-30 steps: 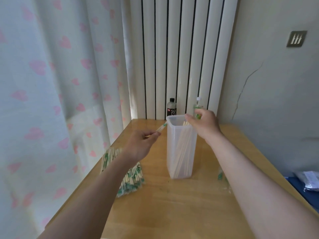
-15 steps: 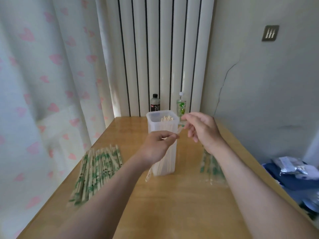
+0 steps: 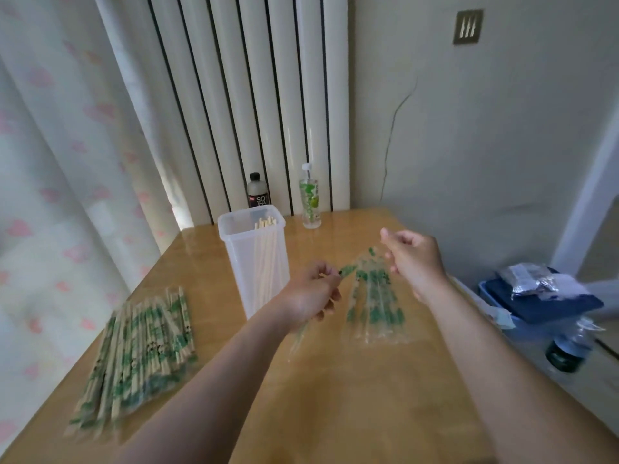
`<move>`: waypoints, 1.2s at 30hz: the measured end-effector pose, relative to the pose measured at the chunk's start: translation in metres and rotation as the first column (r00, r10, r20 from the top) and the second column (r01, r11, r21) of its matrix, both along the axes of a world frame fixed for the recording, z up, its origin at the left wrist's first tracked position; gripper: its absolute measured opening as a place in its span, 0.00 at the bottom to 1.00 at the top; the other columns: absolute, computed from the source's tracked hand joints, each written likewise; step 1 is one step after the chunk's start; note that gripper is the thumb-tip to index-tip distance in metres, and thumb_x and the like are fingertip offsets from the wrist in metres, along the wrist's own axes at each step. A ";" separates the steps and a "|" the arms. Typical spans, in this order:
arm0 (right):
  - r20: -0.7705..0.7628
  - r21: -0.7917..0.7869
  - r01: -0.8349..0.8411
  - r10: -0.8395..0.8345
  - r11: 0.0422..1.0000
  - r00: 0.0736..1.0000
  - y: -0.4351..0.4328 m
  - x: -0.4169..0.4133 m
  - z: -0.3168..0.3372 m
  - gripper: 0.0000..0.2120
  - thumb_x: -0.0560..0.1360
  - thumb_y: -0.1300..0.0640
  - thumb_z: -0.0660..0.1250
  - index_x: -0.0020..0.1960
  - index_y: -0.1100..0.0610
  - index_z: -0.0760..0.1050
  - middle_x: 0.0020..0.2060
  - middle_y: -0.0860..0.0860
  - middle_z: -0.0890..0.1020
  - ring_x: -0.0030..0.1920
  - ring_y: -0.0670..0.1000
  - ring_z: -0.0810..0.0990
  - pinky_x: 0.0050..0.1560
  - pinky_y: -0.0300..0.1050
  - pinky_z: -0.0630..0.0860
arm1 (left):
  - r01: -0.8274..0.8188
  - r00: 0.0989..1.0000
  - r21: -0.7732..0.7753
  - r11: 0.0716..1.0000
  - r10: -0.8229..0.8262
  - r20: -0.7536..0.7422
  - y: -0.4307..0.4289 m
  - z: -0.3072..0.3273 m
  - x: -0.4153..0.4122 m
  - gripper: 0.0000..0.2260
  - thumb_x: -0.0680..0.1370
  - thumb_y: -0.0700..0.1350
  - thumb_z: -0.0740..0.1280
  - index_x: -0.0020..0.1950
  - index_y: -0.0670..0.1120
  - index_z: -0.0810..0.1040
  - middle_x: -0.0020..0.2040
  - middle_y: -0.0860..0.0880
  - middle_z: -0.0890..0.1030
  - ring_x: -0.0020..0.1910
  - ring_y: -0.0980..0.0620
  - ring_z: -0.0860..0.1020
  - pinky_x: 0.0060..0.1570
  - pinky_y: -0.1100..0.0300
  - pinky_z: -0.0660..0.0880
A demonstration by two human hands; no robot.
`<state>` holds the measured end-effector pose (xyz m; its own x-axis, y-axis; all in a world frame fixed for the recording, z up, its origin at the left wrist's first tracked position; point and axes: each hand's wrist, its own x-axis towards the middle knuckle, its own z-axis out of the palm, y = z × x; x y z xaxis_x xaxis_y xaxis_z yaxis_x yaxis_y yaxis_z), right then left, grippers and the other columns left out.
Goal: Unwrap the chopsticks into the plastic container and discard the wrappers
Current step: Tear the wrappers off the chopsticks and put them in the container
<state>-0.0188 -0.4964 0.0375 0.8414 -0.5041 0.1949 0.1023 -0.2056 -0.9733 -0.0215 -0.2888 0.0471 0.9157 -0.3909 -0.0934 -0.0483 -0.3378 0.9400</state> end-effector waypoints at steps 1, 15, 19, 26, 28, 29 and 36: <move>-0.040 -0.097 0.060 -0.064 0.993 0.997 -0.010 0.001 -0.011 0.14 0.81 0.50 0.68 0.43 0.59 0.80 0.34 0.52 0.81 0.35 0.54 0.79 0.36 0.46 0.73 | -0.029 0.999 -0.024 0.999 0.028 -0.031 -0.007 -0.003 0.005 0.05 0.83 0.46 0.62 0.49 0.46 0.73 0.41 0.45 0.77 0.33 0.49 0.76 0.27 0.59 0.70; -0.316 -0.730 -0.062 -0.256 0.680 0.913 -0.045 -0.017 -0.100 0.09 0.82 0.53 0.60 0.44 0.52 0.72 0.36 0.48 0.76 0.36 0.53 0.74 0.31 0.47 0.67 | -0.248 0.967 0.215 0.945 0.227 0.119 -0.092 -0.051 0.080 0.10 0.79 0.49 0.71 0.40 0.46 0.77 0.33 0.47 0.77 0.31 0.49 0.75 0.34 0.60 0.71; -0.314 -0.735 -0.058 -0.263 0.675 0.912 -0.047 -0.016 -0.099 0.08 0.81 0.53 0.60 0.45 0.52 0.73 0.37 0.47 0.77 0.36 0.52 0.74 0.31 0.47 0.67 | -0.254 0.959 0.301 0.919 0.198 0.203 -0.107 -0.064 0.090 0.16 0.79 0.49 0.71 0.34 0.46 0.73 0.32 0.46 0.74 0.33 0.47 0.74 0.36 0.56 0.72; -0.323 -0.730 -0.065 -0.259 0.681 0.910 -0.047 -0.012 -0.102 0.07 0.80 0.51 0.61 0.44 0.51 0.72 0.36 0.47 0.77 0.36 0.52 0.74 0.31 0.45 0.63 | -0.265 0.953 0.330 0.906 0.192 0.236 -0.114 -0.071 0.095 0.18 0.76 0.53 0.74 0.33 0.45 0.75 0.30 0.44 0.78 0.31 0.45 0.77 0.37 0.54 0.76; -0.321 -0.732 -0.066 -0.257 0.678 0.912 -0.048 -0.012 -0.101 0.06 0.80 0.51 0.61 0.45 0.50 0.73 0.37 0.46 0.77 0.38 0.52 0.75 0.32 0.46 0.65 | -0.251 0.956 0.324 0.912 0.182 0.228 -0.114 -0.071 0.095 0.18 0.76 0.54 0.74 0.36 0.42 0.79 0.33 0.43 0.82 0.34 0.44 0.81 0.41 0.52 0.79; -0.319 -0.734 -0.067 -0.257 0.676 0.912 -0.048 -0.012 -0.101 0.06 0.80 0.51 0.61 0.46 0.50 0.73 0.38 0.46 0.78 0.38 0.52 0.75 0.33 0.46 0.66 | -0.250 0.957 0.314 0.916 0.184 0.225 -0.115 -0.071 0.096 0.18 0.76 0.55 0.74 0.38 0.41 0.80 0.35 0.42 0.84 0.36 0.44 0.83 0.42 0.51 0.81; -0.313 -0.723 -0.062 -0.247 0.688 0.917 -0.050 -0.011 -0.103 0.06 0.80 0.50 0.61 0.47 0.50 0.74 0.37 0.46 0.78 0.37 0.51 0.76 0.33 0.46 0.67 | -0.279 0.941 0.300 0.912 0.198 0.274 -0.107 -0.065 0.089 0.18 0.80 0.53 0.69 0.34 0.44 0.75 0.33 0.42 0.81 0.36 0.44 0.81 0.37 0.56 0.75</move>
<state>-0.0302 -0.5459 -0.0653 0.8796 -0.4212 0.2213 -0.2766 -0.8311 -0.4825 0.0679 -0.3963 -0.0181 0.9887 -0.1421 0.0487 -0.1308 -0.6550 0.7443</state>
